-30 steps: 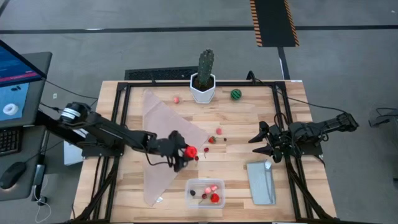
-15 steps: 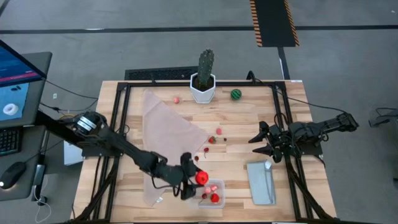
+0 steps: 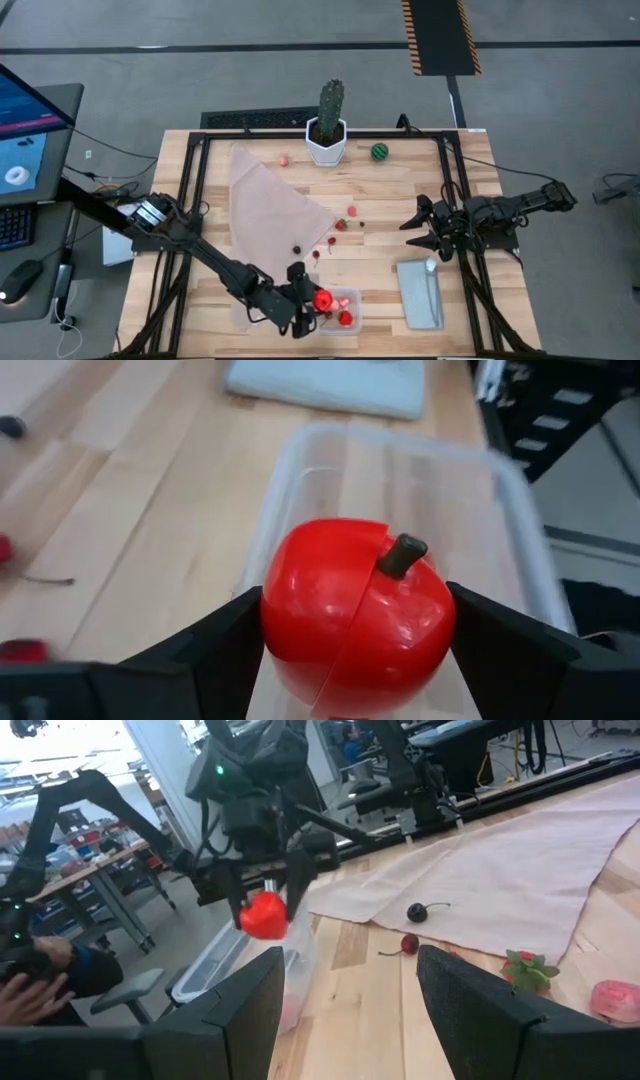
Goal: Pick and placing Produce into tupperware
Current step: Put the apple into the transparent bin, then put the top peach into the transparent bin
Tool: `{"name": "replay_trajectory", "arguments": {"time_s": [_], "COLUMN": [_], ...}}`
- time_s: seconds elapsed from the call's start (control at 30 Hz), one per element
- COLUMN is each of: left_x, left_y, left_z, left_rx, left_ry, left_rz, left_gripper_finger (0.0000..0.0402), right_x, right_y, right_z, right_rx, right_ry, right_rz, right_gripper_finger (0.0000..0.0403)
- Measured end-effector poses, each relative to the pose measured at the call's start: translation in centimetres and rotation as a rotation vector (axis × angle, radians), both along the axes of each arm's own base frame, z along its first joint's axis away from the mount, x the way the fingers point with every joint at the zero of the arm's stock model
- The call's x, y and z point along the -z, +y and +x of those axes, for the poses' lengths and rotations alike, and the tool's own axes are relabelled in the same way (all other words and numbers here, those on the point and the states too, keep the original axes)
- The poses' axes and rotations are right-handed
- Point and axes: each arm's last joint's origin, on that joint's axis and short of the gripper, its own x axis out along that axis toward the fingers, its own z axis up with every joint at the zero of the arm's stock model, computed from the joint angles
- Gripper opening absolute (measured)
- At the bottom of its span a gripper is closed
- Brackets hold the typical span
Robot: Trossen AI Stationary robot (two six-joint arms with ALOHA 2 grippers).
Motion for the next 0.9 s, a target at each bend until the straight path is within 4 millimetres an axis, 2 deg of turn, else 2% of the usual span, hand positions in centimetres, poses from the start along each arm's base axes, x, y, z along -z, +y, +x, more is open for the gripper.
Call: {"name": "replay_trajectory", "arguments": {"time_s": [0.37,0.47,0.6,0.67,0.77,0.9], "left_x": [-1.2,-1.8,-2.8,-3.2,-4.2,-6.2], "left_y": [-0.3,-0.3,-0.5,-0.6,-0.6,0.0], "left_z": [0.5,0.8,0.6,0.4,-0.4,-1.4], "left_rx": [0.016,-0.003,-0.200,-0.291,-0.348,-0.360], "left_ry": [-0.015,-0.036,-0.093,-0.132,-0.127,-0.101], "left_rz": [0.066,0.086,0.156,0.239,0.458,0.562], "left_gripper_finger": [0.0352,0.0355,0.0355,0.0354,0.0348,0.0340], "right_x": [0.0,0.0,0.0,0.0,0.0,0.0], "right_y": [0.0,0.0,0.0,0.0,0.0,0.0], "right_z": [0.0,0.0,0.0,0.0,0.0,0.0], "right_rx": [0.000,0.000,0.000,0.000,0.000,0.000], "right_ry": [0.001,0.001,0.001,0.001,0.001,0.001], "right_rz": [0.000,0.000,0.000,0.000,0.000,0.000], "right_gripper_finger": [0.0255,0.0255,0.0255,0.0255,0.0255,0.0255]}}
